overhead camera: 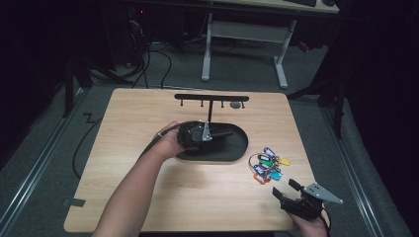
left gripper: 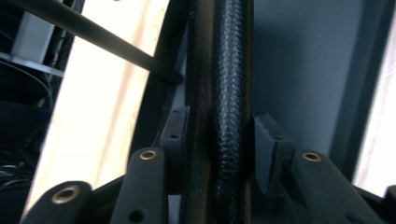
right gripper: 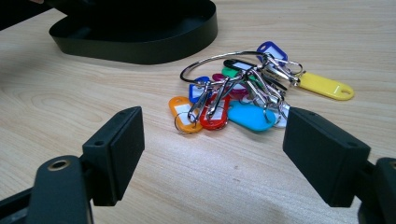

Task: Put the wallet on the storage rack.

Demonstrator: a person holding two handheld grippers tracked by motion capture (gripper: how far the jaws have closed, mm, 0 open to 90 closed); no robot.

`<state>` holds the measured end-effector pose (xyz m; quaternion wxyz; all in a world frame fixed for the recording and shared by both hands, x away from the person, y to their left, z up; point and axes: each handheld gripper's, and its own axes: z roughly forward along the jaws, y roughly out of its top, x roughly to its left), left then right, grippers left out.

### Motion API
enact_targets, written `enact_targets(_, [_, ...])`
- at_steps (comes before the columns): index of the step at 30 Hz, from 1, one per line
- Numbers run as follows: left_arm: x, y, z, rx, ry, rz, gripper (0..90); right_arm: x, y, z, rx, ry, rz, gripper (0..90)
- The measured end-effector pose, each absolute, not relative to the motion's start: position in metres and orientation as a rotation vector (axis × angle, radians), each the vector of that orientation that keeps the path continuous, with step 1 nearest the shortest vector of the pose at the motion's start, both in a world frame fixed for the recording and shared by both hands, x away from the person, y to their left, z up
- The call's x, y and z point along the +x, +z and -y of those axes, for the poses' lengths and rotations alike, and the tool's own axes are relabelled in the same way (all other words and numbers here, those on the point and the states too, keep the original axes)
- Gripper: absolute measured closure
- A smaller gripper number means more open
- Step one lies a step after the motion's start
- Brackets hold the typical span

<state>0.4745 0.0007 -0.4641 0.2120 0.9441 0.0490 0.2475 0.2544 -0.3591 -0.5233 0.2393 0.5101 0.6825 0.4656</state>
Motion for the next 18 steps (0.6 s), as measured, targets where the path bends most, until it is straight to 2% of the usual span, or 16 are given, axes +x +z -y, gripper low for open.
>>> enact_targets(2, [0.472, -0.466, -0.001, 2.619, 0.685, -0.135, 55.8, 0.255, -0.523, 0.359, 1.397, 1.275, -1.868, 21.0])
enact_targets(9, [0.462, -0.463, -0.002, 2.602, 0.641, -0.129, 52.5, 0.254, -0.522, 0.358, 1.395, 1.27, -1.865, 21.1])
enact_targets(18, [0.448, -0.452, -0.007, 2.541, 0.634, -0.184, 53.9, 0.253, -0.521, 0.357, 1.385, 1.268, -1.871, 21.1])
